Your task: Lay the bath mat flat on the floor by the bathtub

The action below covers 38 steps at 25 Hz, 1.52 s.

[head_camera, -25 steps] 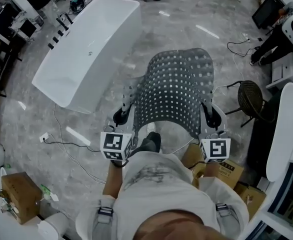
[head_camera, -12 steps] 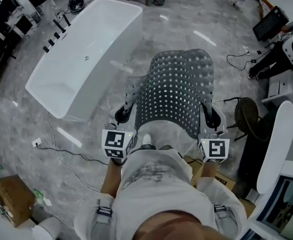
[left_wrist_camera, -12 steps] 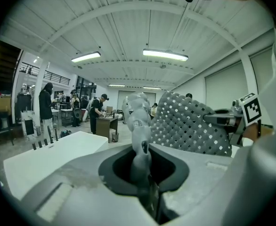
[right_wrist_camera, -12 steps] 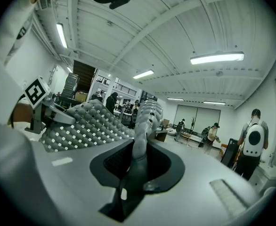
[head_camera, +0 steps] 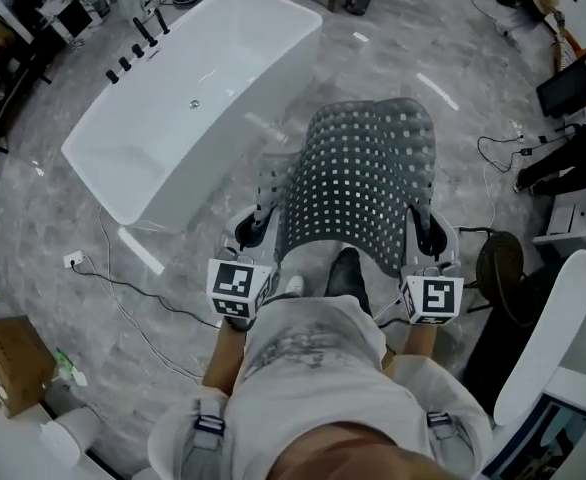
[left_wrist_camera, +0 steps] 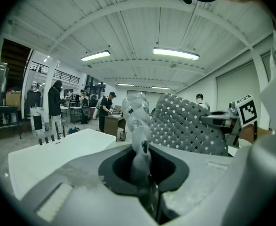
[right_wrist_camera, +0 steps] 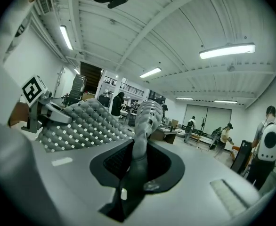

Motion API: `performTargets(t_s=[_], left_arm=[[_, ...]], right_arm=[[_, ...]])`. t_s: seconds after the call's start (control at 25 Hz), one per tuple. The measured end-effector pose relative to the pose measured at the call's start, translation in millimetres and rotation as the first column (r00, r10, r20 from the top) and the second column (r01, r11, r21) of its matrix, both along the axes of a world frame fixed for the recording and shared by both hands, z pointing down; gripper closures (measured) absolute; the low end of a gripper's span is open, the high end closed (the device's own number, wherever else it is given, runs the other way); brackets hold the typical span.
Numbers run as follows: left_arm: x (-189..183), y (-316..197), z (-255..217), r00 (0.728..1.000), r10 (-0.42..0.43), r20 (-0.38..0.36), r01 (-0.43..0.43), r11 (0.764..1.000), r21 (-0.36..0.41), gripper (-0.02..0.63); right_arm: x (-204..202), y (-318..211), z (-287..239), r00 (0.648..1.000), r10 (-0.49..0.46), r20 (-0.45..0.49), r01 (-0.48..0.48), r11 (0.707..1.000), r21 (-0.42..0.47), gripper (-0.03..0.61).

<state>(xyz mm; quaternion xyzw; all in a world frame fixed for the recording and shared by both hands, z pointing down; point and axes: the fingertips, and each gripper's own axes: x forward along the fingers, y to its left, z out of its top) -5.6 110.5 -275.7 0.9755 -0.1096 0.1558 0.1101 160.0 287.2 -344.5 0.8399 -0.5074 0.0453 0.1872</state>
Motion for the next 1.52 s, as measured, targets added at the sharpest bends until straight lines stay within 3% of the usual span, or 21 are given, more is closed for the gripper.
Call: performTargets(t_s=[0.48,0.68,0.76,0.92,1.0,1.24,1.52], left_arm=[[98,-26,42,0.985,-0.164,0.056,0.165,0.986,-0.006,0.577],[132,-44,53,0.959,-0.27,0.082,0.272,0.962,-0.009,0.577],[138,-29,56,0.947,-0.312,0.079,0.313,0.95,0.001,0.577],[119,94,56,0.928,-0.369,0.054,0.367,0.929,0.053,0.577],[111,126,58,0.916,-0.397,0.054,0.393,0.917,0.063,0.577],[94,108,85,0.874,-0.475,0.096,0.474,0.88,0.044,0.577],[51,81,131,0.85,-0.511,0.129,0.511,0.859,0.036,0.577]], right_arm=[[134,-80,48,0.97,-0.238,0.051,0.241,0.97,-0.043,0.511],[183,-121,63,0.934,-0.346,0.091,0.351,0.935,-0.049,0.511],[194,-111,67,0.919,-0.383,0.095,0.388,0.921,-0.038,0.511],[179,8,71,0.896,-0.438,0.068,0.439,0.898,0.001,0.511],[174,37,73,0.885,-0.46,0.068,0.461,0.888,0.004,0.511],[171,4,99,0.851,-0.516,0.102,0.52,0.854,-0.025,0.511],[136,-36,142,0.82,-0.562,0.113,0.569,0.82,-0.051,0.511]])
